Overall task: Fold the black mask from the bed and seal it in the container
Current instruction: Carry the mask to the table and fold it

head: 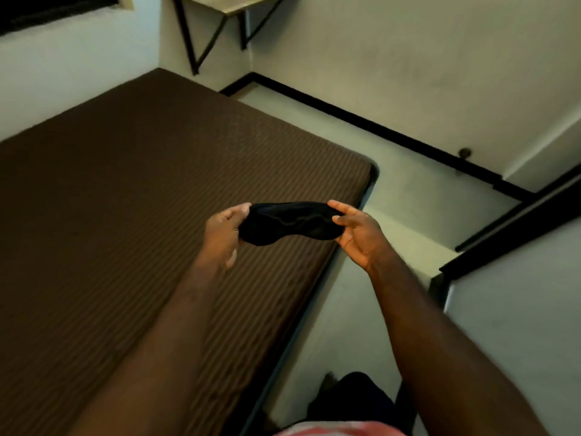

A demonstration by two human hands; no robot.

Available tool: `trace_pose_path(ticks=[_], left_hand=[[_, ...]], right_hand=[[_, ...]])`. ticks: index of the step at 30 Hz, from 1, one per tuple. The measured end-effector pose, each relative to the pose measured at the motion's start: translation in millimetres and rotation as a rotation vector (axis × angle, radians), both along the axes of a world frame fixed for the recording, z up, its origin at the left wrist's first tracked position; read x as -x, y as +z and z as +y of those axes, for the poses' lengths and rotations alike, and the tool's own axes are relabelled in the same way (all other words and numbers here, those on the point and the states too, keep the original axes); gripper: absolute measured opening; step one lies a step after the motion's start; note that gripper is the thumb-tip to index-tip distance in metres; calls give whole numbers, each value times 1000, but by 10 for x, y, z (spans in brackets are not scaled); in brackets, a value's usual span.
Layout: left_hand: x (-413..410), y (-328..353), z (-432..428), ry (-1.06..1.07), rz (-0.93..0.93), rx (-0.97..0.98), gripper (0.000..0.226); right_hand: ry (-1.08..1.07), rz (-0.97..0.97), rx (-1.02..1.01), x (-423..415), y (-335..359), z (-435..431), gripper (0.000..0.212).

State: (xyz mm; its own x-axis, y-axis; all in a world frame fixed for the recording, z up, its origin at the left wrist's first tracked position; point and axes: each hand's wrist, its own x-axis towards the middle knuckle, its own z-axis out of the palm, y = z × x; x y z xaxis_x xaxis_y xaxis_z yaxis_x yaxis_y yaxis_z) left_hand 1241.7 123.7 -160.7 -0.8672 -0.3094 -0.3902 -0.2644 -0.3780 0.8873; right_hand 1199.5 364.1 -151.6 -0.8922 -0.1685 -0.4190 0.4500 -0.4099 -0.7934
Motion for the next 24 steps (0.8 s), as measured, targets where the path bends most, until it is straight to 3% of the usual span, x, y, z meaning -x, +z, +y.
trace_pose_path(ticks=[11,20,24], left_hand=[[1035,-12,1111,-175,-20,29,30],[2119,4,2202,-236,-24,127,19],[2454,-70,2394,-260,-35,153,16]], right_hand=[[-123,33,-180,785,-270,1175,39],[-182,44,-245,1745,-287,2251,35],[-196,15,-244,2107,-265,2467,48]])
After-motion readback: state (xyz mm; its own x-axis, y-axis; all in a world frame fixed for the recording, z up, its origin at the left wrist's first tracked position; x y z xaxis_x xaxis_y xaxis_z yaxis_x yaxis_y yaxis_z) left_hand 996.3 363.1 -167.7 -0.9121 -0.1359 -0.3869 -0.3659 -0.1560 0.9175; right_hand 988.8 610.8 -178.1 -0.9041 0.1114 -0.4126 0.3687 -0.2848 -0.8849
